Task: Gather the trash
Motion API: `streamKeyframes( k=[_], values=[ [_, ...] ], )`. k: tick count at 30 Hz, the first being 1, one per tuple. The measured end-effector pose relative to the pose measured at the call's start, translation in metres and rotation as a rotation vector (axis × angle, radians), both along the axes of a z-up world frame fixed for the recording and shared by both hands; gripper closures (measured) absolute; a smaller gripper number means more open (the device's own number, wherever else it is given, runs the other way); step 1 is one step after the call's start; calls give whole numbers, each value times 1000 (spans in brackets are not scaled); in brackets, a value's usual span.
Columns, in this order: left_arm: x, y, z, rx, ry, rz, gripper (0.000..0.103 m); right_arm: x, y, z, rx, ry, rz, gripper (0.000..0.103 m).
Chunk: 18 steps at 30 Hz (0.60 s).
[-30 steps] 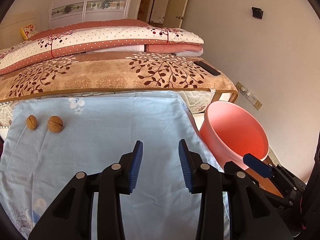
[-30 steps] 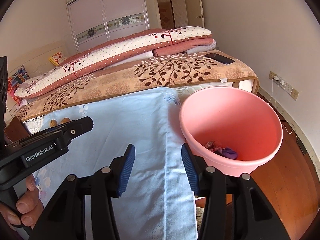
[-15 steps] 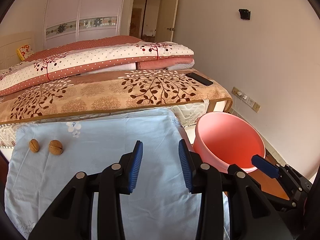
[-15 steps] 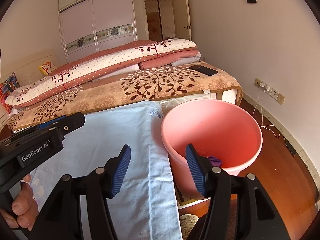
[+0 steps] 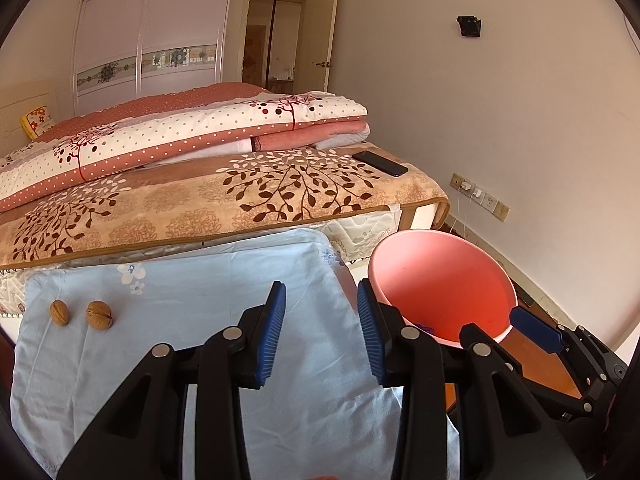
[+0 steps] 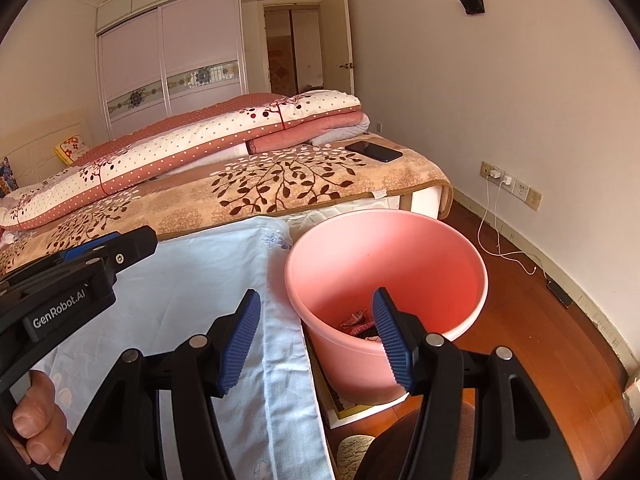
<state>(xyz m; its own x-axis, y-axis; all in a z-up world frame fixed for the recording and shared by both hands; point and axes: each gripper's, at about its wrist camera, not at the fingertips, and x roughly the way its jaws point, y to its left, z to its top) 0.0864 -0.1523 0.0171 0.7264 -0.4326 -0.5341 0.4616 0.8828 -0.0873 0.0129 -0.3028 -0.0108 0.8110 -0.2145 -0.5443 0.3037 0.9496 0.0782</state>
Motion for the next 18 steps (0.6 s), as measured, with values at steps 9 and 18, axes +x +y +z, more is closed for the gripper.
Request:
streamKeyframes(
  k=[9, 18],
  values=[
    [-1, -7, 1, -2, -10, -21, 65, -9, -10, 7, -12, -57, -80, 40],
    [-1, -9, 1, 0, -10, -25, 65, -11, -9, 8, -25, -61, -85, 39]
  ],
)
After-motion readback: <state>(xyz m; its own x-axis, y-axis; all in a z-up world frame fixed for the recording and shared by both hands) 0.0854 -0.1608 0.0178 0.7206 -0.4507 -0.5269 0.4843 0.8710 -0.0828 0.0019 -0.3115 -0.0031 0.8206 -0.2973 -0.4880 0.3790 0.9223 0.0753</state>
